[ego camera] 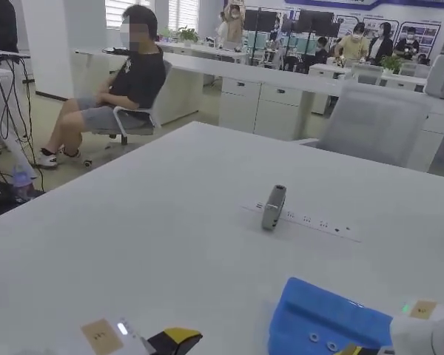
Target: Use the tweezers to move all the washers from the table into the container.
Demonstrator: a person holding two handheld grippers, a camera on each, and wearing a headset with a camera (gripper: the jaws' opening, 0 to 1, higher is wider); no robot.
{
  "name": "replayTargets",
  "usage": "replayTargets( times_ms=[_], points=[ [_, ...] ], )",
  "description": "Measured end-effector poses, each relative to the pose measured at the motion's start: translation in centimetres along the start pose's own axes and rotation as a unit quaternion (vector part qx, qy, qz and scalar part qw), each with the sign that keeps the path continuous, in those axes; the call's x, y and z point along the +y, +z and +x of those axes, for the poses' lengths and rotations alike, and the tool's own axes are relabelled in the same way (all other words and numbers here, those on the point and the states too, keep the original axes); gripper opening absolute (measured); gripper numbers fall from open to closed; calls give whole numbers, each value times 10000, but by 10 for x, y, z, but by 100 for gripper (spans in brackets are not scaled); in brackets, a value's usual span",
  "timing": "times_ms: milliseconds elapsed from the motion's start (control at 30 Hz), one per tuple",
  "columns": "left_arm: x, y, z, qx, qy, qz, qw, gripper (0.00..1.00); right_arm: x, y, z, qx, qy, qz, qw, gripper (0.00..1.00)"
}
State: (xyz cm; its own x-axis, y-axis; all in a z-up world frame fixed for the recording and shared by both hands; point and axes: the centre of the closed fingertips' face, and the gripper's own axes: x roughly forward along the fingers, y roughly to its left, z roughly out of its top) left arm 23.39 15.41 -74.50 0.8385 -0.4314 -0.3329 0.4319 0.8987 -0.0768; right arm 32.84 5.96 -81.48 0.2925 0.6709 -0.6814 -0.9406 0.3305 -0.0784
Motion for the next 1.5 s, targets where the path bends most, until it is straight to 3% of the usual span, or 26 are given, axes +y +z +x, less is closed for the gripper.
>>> replayTargets(
  times_ms=[233,400,433,600,800,1267,1500],
  points=[
    [-1,0,0,9,-16,14,10000,49,1,-1,2,63,11,-97,9999,3],
    [0,0,0,0,1,0,10000,49,9,3,0,-233,351,805,9959,3],
    [1,0,0,-8,8,-1,10000,49,10,1,-1,-233,375,833,9955,3],
    [0,0,0,-7,3,12,10000,49,17,-1,-4,-129,382,457,9981,3],
    [1,0,0,-20,3,0,10000,49,19,0,-5,-103,408,324,9986,2],
    [1,1,0,-41,11,-15,10000,49,17,59,-21,-825,542,381,9944,2],
    [1,1,-1,-46,4,-13,10000,49,-3,71,-19,-924,403,372,9942,2]
  ],
)
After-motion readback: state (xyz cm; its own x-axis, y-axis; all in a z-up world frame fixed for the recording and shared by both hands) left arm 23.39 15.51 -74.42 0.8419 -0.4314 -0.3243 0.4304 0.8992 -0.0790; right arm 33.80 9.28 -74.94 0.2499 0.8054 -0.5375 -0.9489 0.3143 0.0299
